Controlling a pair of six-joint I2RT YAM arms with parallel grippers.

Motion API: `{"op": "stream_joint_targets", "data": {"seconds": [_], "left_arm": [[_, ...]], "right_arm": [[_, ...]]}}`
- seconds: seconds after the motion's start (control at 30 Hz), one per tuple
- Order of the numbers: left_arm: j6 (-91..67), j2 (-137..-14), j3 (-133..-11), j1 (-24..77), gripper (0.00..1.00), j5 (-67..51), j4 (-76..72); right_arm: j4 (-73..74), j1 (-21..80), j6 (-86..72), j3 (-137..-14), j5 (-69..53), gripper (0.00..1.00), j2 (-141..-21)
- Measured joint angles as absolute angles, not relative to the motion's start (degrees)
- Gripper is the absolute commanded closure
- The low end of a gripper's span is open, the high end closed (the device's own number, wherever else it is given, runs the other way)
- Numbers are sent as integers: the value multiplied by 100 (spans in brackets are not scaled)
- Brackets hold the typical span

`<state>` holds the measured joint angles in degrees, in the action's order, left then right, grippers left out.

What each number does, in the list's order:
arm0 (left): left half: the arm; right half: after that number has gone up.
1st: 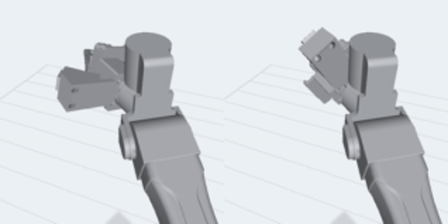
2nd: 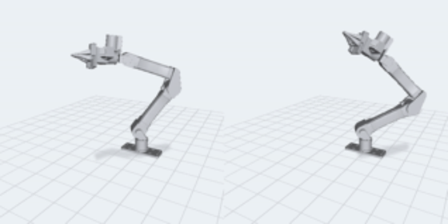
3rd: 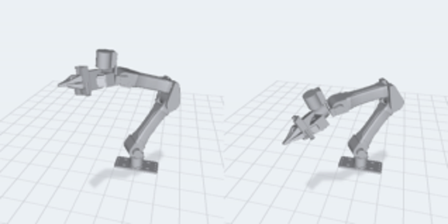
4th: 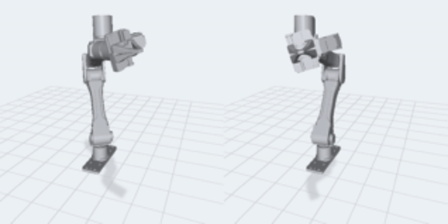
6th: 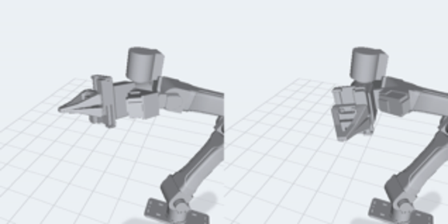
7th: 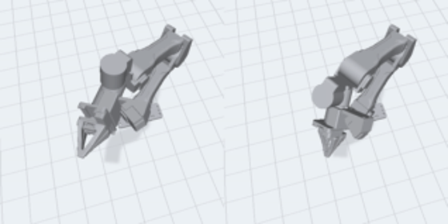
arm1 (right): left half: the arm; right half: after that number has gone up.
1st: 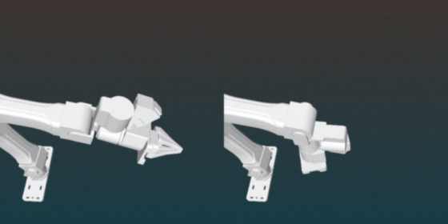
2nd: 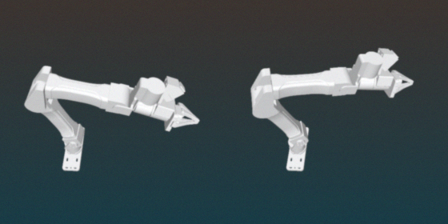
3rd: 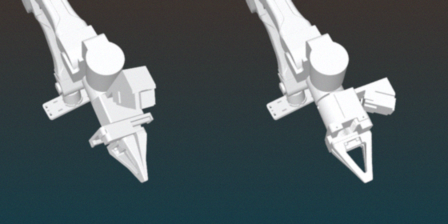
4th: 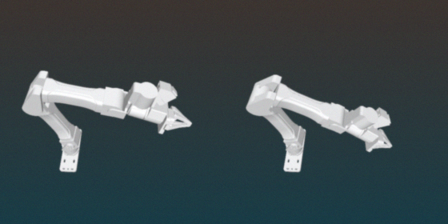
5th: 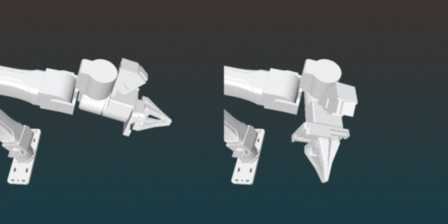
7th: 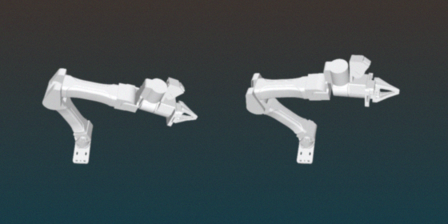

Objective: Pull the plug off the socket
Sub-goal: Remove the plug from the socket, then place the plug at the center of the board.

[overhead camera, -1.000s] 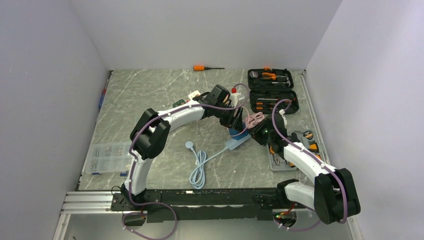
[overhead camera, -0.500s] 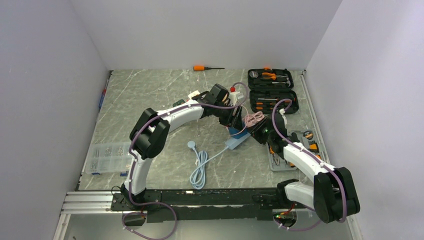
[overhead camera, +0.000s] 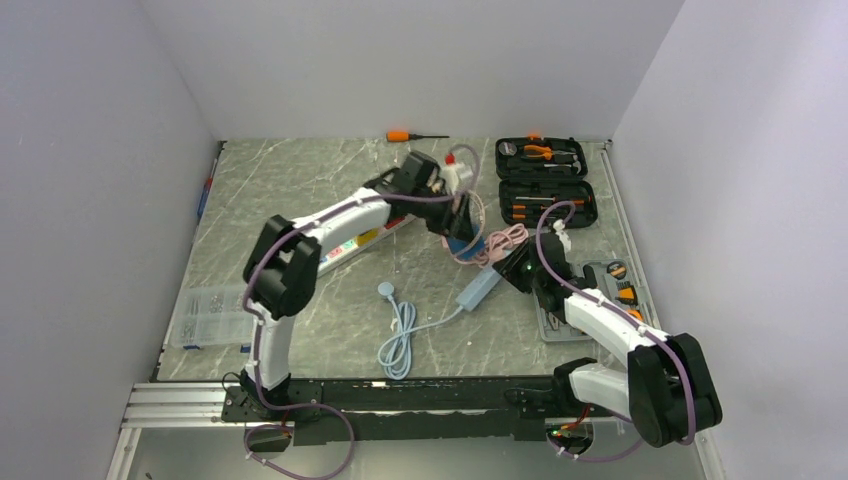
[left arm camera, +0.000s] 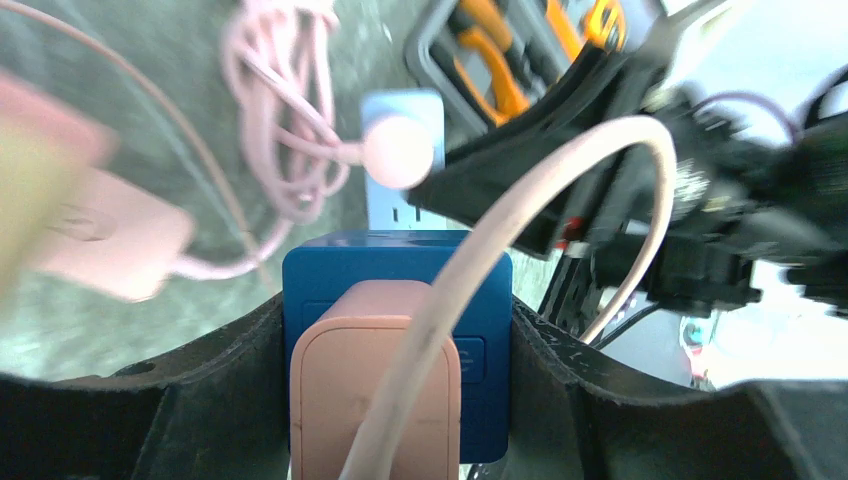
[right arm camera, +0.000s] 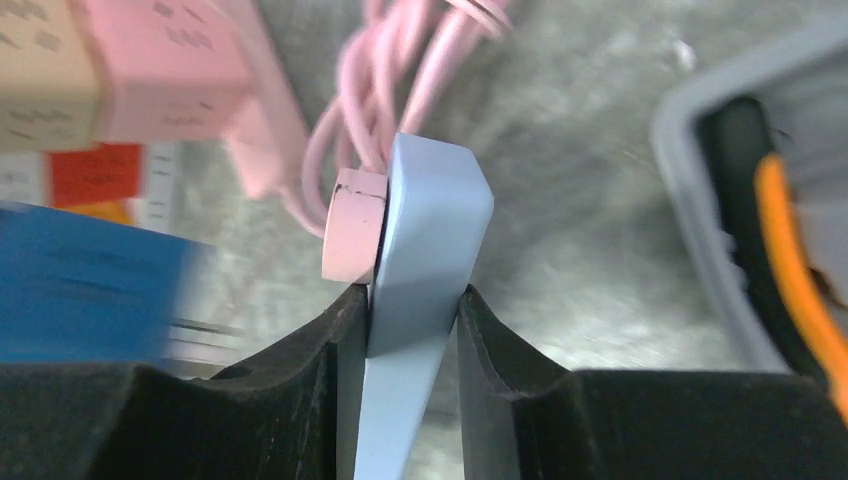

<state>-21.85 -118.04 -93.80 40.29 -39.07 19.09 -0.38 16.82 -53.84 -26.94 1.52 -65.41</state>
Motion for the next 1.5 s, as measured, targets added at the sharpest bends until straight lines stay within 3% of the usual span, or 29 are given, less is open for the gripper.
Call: {"op": "stream_joint_targets", "data": {"seconds": [0.3, 0.53, 0.87, 1.33, 1.5], "left_arm": [[-1802, -10291, -9343, 2792, 100, -4075, 1769], [-556, -9821, -8309, 3046, 100, -3977, 2150], [1354, -9819, -6744, 3199, 100, -2770, 2836], [2250, -9498, -6163, 3612, 86, -1745, 2163], [2456, -9408, -6018, 3577, 72, -1251, 2259]], "right_arm": [[176, 1737, -5028, -2497, 370, 100, -6477], [202, 1734, -4880, -2497, 340, 100, -6394], [707, 1728, -4416, -2497, 191, 100, -5876], [1205, 1717, -3957, -2744, -51, 100, -5756], [1435, 1717, -3736, -3068, -47, 100, -6005]]}}
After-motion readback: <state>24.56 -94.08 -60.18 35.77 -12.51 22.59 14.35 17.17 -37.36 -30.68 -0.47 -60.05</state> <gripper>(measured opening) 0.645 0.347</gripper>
